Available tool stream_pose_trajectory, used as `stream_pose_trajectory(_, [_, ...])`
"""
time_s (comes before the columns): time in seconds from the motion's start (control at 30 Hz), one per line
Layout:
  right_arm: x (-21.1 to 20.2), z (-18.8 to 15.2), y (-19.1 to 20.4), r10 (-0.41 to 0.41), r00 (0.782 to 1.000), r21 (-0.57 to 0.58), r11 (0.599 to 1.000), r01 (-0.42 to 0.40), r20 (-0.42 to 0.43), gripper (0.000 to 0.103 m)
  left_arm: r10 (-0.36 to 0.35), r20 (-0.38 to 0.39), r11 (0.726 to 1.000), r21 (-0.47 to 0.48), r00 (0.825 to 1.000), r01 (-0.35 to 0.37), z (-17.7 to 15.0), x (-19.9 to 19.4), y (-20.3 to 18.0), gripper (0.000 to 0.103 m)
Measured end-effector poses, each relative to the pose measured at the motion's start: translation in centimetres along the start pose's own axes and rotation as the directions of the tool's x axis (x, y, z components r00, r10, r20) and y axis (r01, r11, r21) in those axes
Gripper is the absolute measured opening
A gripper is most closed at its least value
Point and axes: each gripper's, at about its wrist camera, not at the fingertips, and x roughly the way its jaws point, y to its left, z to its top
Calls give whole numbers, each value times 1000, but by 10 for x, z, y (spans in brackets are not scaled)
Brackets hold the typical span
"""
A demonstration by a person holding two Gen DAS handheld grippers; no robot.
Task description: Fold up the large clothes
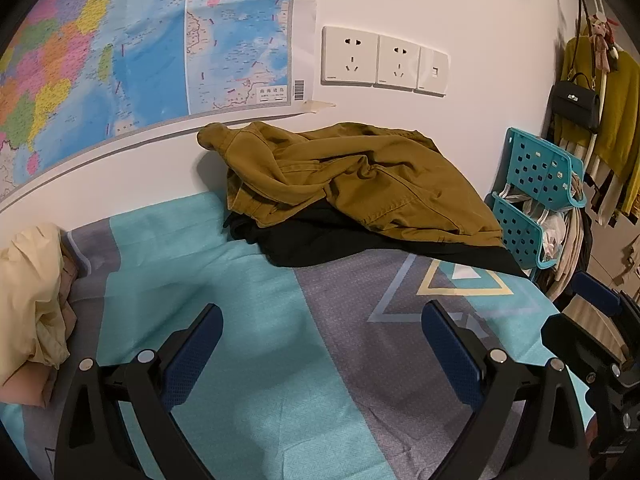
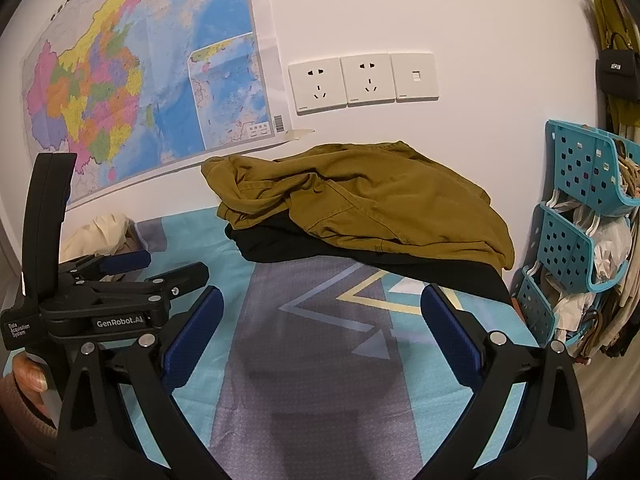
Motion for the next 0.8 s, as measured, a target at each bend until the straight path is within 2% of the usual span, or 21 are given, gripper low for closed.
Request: stream_pose_trajectory(0.8, [7,1,0,6,1000,-6,1000,-6,-9,97,2,-12,1000,0,1000,-2,2,6,-1,96])
